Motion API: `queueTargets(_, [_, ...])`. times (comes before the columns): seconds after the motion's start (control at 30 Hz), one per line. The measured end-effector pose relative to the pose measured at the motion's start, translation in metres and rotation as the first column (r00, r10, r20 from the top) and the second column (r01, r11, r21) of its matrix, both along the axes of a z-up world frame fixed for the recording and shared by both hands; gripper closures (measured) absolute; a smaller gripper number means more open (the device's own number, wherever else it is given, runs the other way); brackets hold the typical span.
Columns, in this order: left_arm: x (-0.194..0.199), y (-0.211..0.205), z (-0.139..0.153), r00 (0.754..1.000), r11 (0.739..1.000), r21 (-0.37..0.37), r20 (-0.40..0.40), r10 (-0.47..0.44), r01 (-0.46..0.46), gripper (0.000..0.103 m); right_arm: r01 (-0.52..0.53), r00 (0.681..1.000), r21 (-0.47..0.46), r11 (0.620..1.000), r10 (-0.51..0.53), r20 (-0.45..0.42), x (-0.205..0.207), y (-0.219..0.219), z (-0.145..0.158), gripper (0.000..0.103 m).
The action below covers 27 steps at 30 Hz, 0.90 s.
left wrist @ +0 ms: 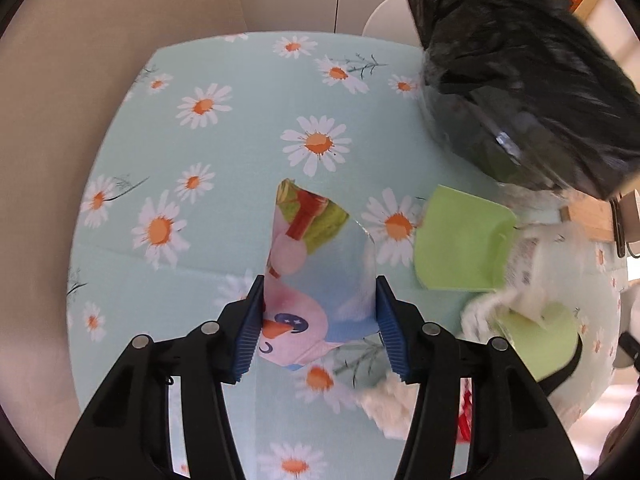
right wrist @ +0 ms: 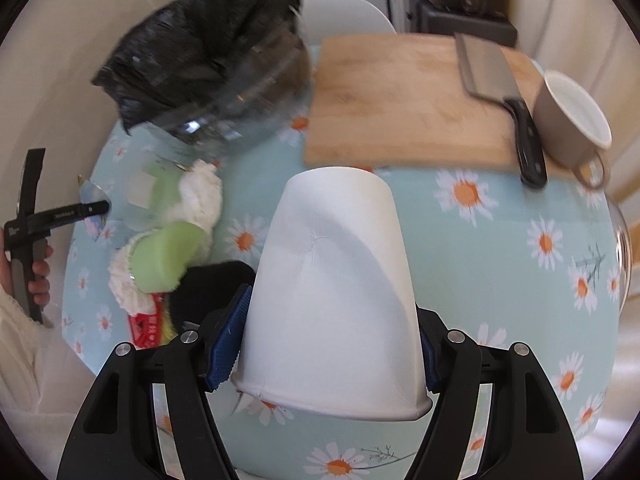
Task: Collect trash
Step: 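Carry both items over the black trash bin and open both tools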
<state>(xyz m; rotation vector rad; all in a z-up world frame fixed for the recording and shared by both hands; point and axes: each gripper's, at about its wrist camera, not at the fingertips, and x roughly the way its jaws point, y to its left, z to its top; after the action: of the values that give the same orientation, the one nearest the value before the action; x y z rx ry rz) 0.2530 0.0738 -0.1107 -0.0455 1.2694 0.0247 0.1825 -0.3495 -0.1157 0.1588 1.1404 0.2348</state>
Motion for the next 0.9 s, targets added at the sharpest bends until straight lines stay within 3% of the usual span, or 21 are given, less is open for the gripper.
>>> queueTargets(0.27, [-0.019, -0.020, 0.053, 0.997, 1.000, -0.006, 0.070, -0.030, 0.031, 0.049, -0.108, 0.985, -0.014, 0.994, 0.109, 0.137, 0.014, 0.011, 0.049, 0.037])
queueTargets(0.5, [-0.021, -0.042, 0.106, 0.985, 0.997, 0.000, 0.157, -0.076, 0.077, 0.049, -0.199, 0.945, -0.025, 0.980, 0.199, 0.259, 0.037, 0.024, 0.100, 0.037])
queueTargets(0.7, [-0.007, -0.066, 0.146, 0.962, 0.988, -0.001, 0.227, -0.150, 0.154, 0.049, -0.249, 0.905, -0.032, 0.968, 0.245, 0.348, 0.061, 0.039, 0.138, 0.037])
queueTargets(0.9, [0.025, -0.091, 0.169, 0.930, 0.968, -0.011, 0.278, -0.238, 0.251, 0.049, -0.275, 0.880, -0.041, 0.960, 0.269, 0.392, 0.093, 0.054, 0.159, 0.037])
